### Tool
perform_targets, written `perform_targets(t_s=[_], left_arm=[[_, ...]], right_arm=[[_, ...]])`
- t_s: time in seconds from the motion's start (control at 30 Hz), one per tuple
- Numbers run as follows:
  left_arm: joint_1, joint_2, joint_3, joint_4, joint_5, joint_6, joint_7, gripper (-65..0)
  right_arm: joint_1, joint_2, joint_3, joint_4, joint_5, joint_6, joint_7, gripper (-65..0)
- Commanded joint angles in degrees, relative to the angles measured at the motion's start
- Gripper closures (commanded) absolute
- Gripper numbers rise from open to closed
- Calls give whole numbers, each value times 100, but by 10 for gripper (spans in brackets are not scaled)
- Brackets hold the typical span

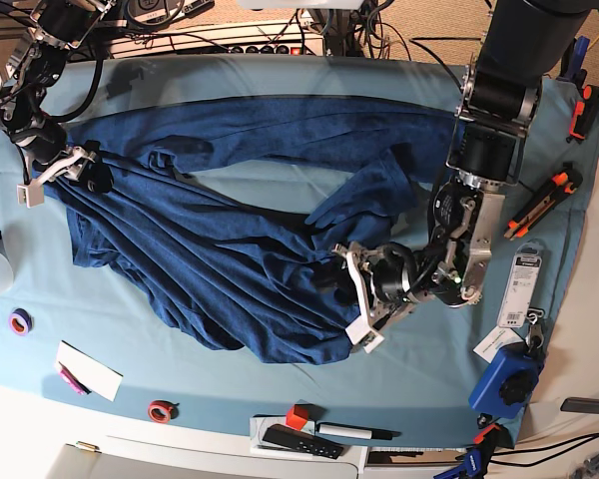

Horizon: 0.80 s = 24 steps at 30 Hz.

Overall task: Layout the t-shirt on the table in an organized manner, then fold the t-shirt properly
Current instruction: 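Lower the left gripper and grasp the bunched middle fabric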

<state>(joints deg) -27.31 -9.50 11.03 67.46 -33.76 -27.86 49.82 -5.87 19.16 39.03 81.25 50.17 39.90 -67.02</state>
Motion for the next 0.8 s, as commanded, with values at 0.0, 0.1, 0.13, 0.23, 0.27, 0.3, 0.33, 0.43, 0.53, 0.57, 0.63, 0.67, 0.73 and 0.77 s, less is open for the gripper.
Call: perform_targets(t_s=[0.0, 0.1, 0.13, 0.23, 0.27, 0.3, 0.33, 0.43, 0.53, 0.57, 0.63, 0.67, 0.73, 0.77], left_arm=[[-151, 13, -28, 57, 177, 68, -175, -289], [-94, 11, -28, -59, 645, 374, -269, -290], [-92, 11, -28, -125, 647, 398, -264, -290], [-92, 13, -28, -295, 376, 391, -175, -310], [-90, 13, -28, -326, 225, 341, -136, -312], [-87, 15, -28, -352, 98, 267, -114, -313], [-87, 26, -28, -374, -15, 236, -87, -313], [-55, 94, -26, -382, -94, 229, -79, -313], [28, 205, -26, -382, -61, 232, -85, -307], [70, 240, -26, -382, -37, 234, -120, -289], [136, 291, -26, -382, 85, 240, -295, -196], [146, 299, -26, -382, 127, 238, -422, -126], [122, 297, -28, -382, 120, 236, -643, 0], [79, 293, -28, -382, 125, 236, -737, 0]], right_arm=[[46, 131, 28, 76, 118, 10, 140, -371], [48, 131, 28, 76, 120, 10, 144, -371], [48, 133, 28, 76, 120, 10, 144, -371], [46, 131, 28, 76, 120, 10, 144, -371], [46, 131, 28, 74, 120, 10, 144, -371], [46, 131, 28, 76, 120, 10, 144, -371], [46, 131, 28, 76, 120, 10, 144, -371], [46, 131, 28, 76, 120, 10, 144, -371], [46, 131, 28, 74, 120, 10, 146, -371], [48, 131, 28, 74, 120, 10, 146, -371], [48, 131, 28, 76, 118, 10, 146, -371], [46, 131, 28, 76, 116, 10, 144, -371], [46, 131, 28, 76, 118, 10, 144, -371], [46, 131, 28, 76, 118, 10, 144, -371]])
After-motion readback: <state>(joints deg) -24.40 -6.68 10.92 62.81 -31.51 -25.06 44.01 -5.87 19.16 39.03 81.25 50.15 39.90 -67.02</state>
